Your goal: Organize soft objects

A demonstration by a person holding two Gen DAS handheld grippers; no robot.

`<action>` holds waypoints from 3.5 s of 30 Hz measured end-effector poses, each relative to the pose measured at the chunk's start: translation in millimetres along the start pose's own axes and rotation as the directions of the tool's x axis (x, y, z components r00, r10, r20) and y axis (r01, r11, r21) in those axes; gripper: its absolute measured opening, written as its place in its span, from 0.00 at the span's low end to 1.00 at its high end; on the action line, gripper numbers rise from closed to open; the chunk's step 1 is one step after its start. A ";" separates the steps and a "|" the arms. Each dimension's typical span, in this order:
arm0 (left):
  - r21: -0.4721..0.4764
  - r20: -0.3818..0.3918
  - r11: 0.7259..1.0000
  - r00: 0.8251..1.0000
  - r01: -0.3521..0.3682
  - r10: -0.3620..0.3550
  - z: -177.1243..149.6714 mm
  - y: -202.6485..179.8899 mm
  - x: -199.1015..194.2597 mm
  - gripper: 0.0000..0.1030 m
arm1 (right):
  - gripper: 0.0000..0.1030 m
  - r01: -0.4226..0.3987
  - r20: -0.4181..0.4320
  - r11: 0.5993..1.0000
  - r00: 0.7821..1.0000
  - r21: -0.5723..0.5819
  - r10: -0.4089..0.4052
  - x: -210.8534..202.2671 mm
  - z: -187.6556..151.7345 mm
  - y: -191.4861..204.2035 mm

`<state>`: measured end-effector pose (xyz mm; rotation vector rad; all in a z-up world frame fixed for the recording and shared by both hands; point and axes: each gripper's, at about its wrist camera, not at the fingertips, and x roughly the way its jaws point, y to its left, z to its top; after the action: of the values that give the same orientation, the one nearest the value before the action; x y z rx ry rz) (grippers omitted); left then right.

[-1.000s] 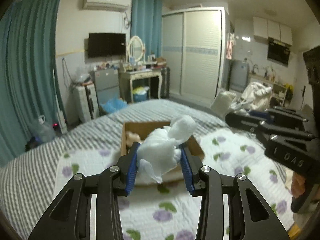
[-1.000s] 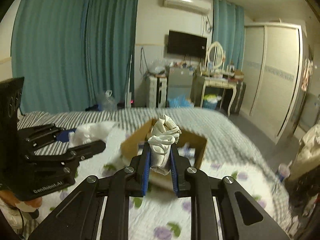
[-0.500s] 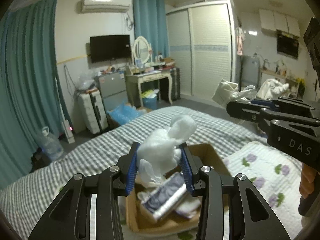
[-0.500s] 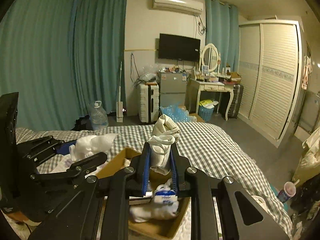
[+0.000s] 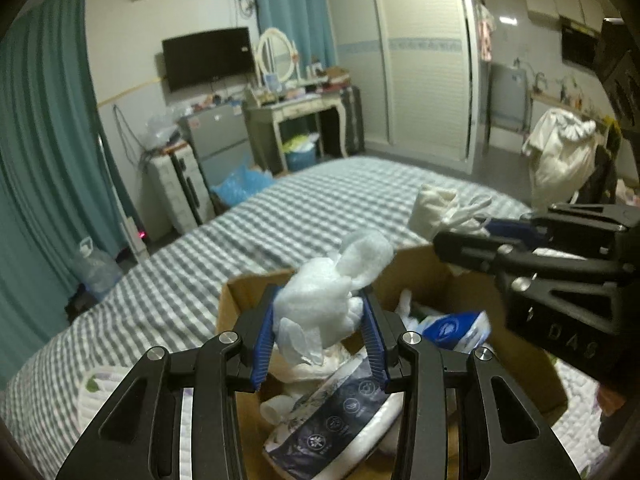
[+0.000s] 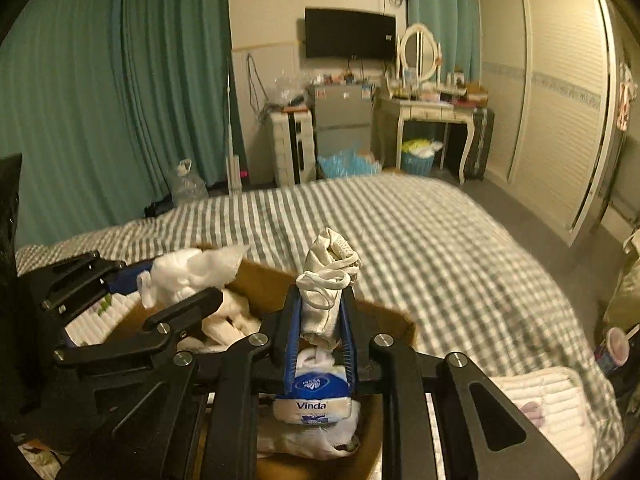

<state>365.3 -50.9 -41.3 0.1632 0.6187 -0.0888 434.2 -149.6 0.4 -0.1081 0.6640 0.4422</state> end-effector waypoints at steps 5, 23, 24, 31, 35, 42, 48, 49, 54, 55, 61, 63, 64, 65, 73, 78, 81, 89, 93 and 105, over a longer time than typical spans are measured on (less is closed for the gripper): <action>-0.015 -0.051 1.000 0.999 0.006 -0.007 -7.2 -4.4 8.0 0.40 | 0.18 -0.014 -0.064 0.999 0.998 0.031 0.016 21.8 -14.3 -6.7; -0.076 0.227 0.996 0.972 -0.050 0.067 48.5 6.1 -179.7 0.88 | 0.50 0.109 0.102 0.994 0.989 0.025 -0.111 -147.3 36.9 16.6; -0.070 0.263 0.996 0.962 -0.055 0.072 52.6 5.7 -202.8 0.88 | 0.50 0.112 0.128 0.993 0.985 0.023 -0.114 -169.5 42.6 22.3; -0.065 0.484 0.995 0.870 -0.071 0.094 53.9 13.3 -348.5 0.92 | 0.66 0.125 0.319 0.992 0.941 -0.018 -0.113 -325.0 53.6 73.8; -0.079 0.556 0.994 0.825 -0.070 0.102 40.1 15.0 -399.4 0.92 | 0.87 0.160 0.413 0.987 0.901 -0.030 -0.134 -386.3 38.7 99.5; -0.117 0.600 0.989 0.788 -0.087 0.140 -12.3 21.1 -432.7 0.92 | 1.00 0.182 0.490 0.983 0.859 -0.020 -0.149 -429.7 -15.8 134.1; -0.164 0.600 0.981 0.779 -0.103 0.182 -60.0 32.0 -415.8 0.92 | 1.00 0.150 0.511 0.988 0.847 0.033 -0.146 -412.6 -72.3 140.3; -0.168 0.590 0.980 0.786 -0.105 0.185 -64.0 33.3 -407.4 0.92 | 1.00 0.146 0.515 0.989 0.845 0.034 -0.142 -404.6 -81.7 141.0; -0.178 0.505 0.979 0.844 -0.102 0.180 -94.0 31.9 -357.0 0.92 | 1.00 0.147 0.486 0.989 0.863 0.021 -0.139 -356.0 -117.1 143.3; -0.176 0.484 0.979 0.856 -0.106 0.180 -96.8 32.5 -345.2 0.92 | 1.00 0.151 0.475 0.988 0.868 0.029 -0.147 -343.4 -124.2 142.9; -0.189 0.409 0.978 0.899 -0.084 0.156 -119.9 25.6 -306.7 0.92 | 1.00 0.150 0.404 0.986 0.900 0.068 -0.164 -291.5 -151.2 133.3; -0.188 0.399 0.978 0.904 -0.087 0.156 -124.3 22.5 -302.6 0.92 | 1.00 0.151 0.383 0.986 0.908 0.072 -0.168 -283.0 -152.0 128.5; -0.186 0.397 0.979 0.905 -0.081 0.150 -125.7 20.8 -301.5 0.92 | 1.00 0.158 0.374 0.985 0.911 0.074 -0.174 -279.2 -153.7 127.2; -0.187 0.394 0.979 0.907 -0.079 0.149 -125.2 19.9 -300.3 0.92 | 1.00 0.157 0.369 0.985 0.913 0.075 -0.174 -277.5 -154.5 125.8; -0.177 0.393 0.980 0.907 -0.086 0.151 -134.0 12.6 -300.9 0.92 | 1.00 0.150 0.355 0.984 0.918 0.098 -0.175 -279.4 -158.2 117.0; -0.183 0.384 0.980 0.912 -0.078 0.145 -136.8 16.0 -296.4 0.92 | 1.00 0.157 0.353 0.983 0.918 0.100 -0.183 -278.1 -159.2 116.9; -0.183 0.378 0.980 0.915 -0.075 0.141 -137.3 16.3 -296.0 0.92 | 1.00 0.158 0.347 0.982 0.919 0.105 -0.185 -276.6 -160.2 116.0; -0.186 0.370 0.981 0.921 -0.057 0.124 -140.8 16.4 -293.0 0.92 | 1.00 0.170 0.341 0.980 0.920 0.099 -0.194 -274.5 -161.4 119.0; -0.184 0.364 0.981 0.923 -0.054 0.120 -140.9 17.4 -291.9 0.92 | 1.00 0.171 0.340 0.981 0.920 0.095 -0.193 -273.7 -161.9 120.6; -0.187 0.355 0.981 0.928 -0.048 0.113 -142.6 19.3 -288.5 0.92 | 1.00 0.166 0.337 0.981 0.922 0.096 -0.189 -273.1 -162.0 120.5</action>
<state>52.5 3.3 15.1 -0.0004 0.2455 0.0163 99.0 -178.0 46.8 -0.0265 0.3175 0.2540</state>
